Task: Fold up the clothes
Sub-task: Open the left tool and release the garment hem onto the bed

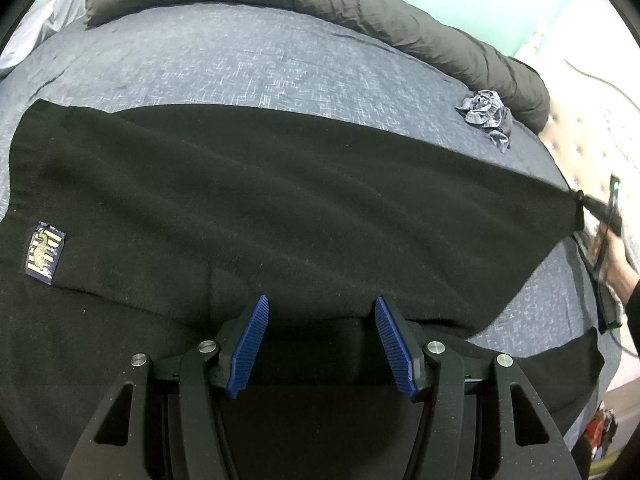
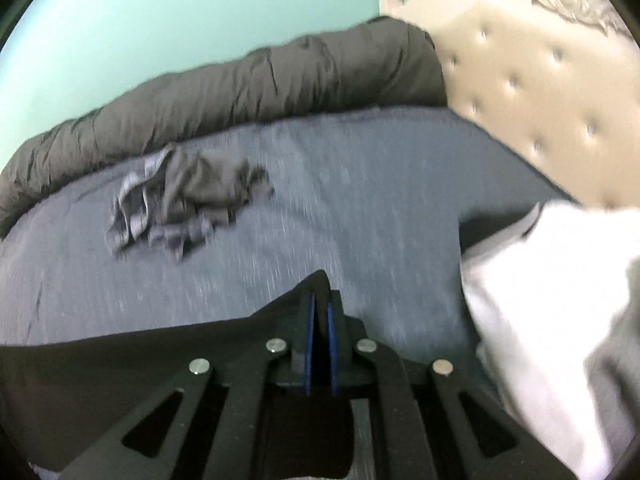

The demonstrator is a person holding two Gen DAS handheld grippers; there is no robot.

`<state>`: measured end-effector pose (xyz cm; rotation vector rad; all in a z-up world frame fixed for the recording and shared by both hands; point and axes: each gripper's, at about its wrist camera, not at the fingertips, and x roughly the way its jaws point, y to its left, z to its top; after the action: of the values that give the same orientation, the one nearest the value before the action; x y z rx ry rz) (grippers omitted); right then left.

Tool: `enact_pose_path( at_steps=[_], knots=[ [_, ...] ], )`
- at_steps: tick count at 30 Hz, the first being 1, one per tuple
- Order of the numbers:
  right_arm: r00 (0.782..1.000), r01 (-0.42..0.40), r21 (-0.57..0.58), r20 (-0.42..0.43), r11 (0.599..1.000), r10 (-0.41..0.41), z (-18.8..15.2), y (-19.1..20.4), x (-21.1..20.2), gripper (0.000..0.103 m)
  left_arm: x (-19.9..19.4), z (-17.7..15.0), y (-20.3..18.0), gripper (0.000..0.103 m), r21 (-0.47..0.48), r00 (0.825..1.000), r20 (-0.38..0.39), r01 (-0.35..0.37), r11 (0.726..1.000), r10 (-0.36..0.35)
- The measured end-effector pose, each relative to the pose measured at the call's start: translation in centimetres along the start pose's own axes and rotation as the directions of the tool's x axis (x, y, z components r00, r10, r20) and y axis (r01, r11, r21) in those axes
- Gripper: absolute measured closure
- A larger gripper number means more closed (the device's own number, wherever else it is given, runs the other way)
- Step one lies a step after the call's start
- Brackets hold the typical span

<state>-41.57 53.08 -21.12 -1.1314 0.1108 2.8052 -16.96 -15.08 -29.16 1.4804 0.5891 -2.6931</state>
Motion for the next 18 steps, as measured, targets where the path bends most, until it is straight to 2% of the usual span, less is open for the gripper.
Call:
enact_pose_path(
  at_steps=[4,7,9,11,14,18],
  knots=[
    [0.999,0.026,-0.022,-0.025,0.999,-0.027,2.1,1.5,1.9,0.098,0.0,0.0,0.1,0.043,0.001,1.000,-0.001,0.001,1.000,-0.001],
    [0.994,0.079,-0.034,-0.070,0.996,-0.081,2.3,2.1,3.9,0.098,0.0,0.0,0.3,0.043,-0.001,1.000,-0.001,-0.002,1.000,0.002],
    [0.985,0.144,-0.027,-0.094,0.989,-0.146,2.3,1.5,5.3,0.102,-0.1,0.0,0.7,0.043,-0.007,1.000,-0.001,-0.001,1.000,0.001],
    [0.980,0.170,0.000,-0.104,0.986,-0.169,2.4,0.7,6.1,0.102,-0.2,0.0,1.0,0.043,-0.018,1.000,-0.001,0.007,1.000,-0.007],
    [0.982,0.151,0.029,-0.118,0.988,-0.146,1.6,-0.3,6.5,0.102,0.0,0.1,1.5,0.043,-0.031,1.000,-0.006,0.018,0.999,-0.018],
    [0.990,0.100,0.009,-0.105,0.995,-0.099,0.3,1.0,5.4,0.102,0.3,0.3,1.4,0.043,-0.022,1.000,-0.014,0.023,0.999,-0.023]
  ],
)
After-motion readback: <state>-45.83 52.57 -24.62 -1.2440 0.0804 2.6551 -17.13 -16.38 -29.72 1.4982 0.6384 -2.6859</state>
